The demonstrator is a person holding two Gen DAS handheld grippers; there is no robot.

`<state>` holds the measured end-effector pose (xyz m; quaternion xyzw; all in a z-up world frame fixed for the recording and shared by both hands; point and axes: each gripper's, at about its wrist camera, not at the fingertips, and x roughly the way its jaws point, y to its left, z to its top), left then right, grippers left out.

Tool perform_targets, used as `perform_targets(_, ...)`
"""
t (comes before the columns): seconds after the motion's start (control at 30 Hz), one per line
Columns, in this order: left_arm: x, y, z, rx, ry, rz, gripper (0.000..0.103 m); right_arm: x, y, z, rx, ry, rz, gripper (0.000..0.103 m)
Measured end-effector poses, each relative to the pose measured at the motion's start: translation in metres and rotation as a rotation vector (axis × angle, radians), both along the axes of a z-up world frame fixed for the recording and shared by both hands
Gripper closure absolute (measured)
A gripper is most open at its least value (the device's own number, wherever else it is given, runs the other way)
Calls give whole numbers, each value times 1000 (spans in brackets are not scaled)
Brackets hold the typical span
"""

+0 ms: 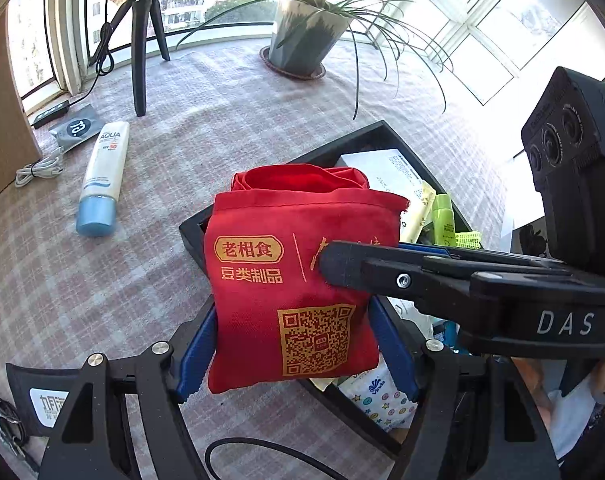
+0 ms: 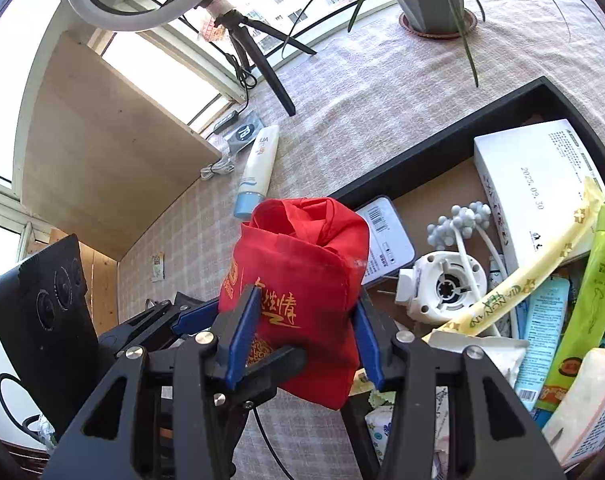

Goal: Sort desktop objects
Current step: 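Carry the red bag to the black tray and release it inside, then move the right gripper to the black wet-wipe pack and grasp it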

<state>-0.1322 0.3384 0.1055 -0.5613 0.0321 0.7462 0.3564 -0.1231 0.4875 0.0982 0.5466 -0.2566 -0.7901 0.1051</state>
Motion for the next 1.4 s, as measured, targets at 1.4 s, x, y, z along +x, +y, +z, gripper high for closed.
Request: perform_targets(1.4, 15, -213, -38, -109, -129, 554, 33, -65, -151, 4, 141, 7, 444, 45)
